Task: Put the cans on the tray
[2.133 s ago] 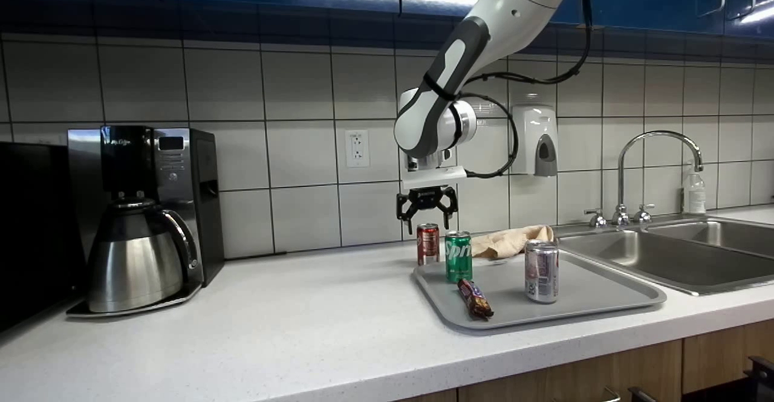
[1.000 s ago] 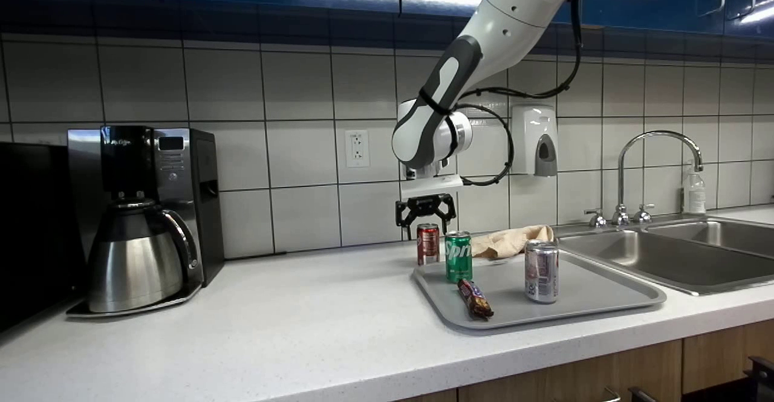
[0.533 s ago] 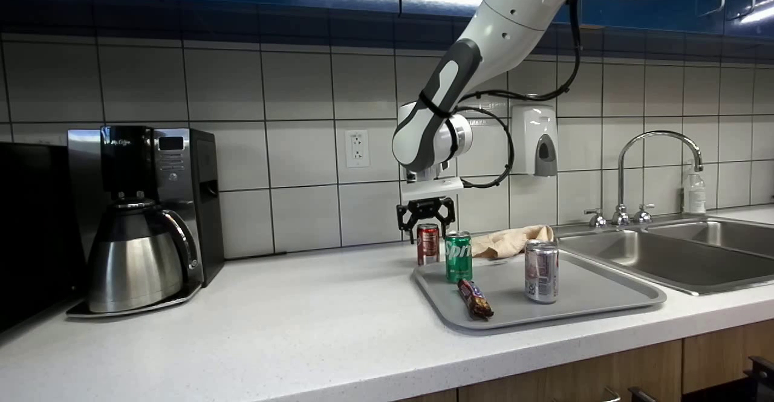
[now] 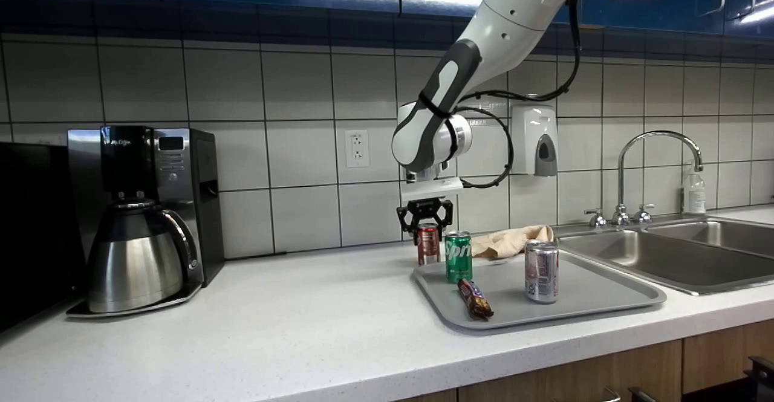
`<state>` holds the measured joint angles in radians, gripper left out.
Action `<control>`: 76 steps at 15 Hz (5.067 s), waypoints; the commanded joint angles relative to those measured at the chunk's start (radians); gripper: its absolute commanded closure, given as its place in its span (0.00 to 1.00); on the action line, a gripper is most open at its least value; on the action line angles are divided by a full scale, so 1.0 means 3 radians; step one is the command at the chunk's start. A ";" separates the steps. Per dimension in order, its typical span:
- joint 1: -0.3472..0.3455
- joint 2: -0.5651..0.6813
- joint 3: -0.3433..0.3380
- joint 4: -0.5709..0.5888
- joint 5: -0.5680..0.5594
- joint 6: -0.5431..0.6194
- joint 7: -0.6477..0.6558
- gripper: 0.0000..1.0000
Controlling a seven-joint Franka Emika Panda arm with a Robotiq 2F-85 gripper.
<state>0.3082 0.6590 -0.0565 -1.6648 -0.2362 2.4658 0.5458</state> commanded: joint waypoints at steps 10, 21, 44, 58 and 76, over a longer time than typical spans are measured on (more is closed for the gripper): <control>0.0077 -0.0441 -0.0093 -0.0127 -0.0078 -0.0053 -0.0041 0.61; -0.0105 -0.1134 -0.0153 -0.0745 -0.0181 -0.0062 -0.0223 0.61; -0.0841 -0.1830 -0.0115 -0.1890 -0.0107 -0.0119 -0.1037 0.61; -0.0935 -0.1562 -0.0136 -0.2099 -0.0007 0.0359 -0.1242 0.61; -0.0955 -0.1398 -0.0116 -0.2077 0.0166 0.0447 -0.1392 0.04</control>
<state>0.0452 0.2609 -0.1145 -2.2888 -0.2181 2.6113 0.1819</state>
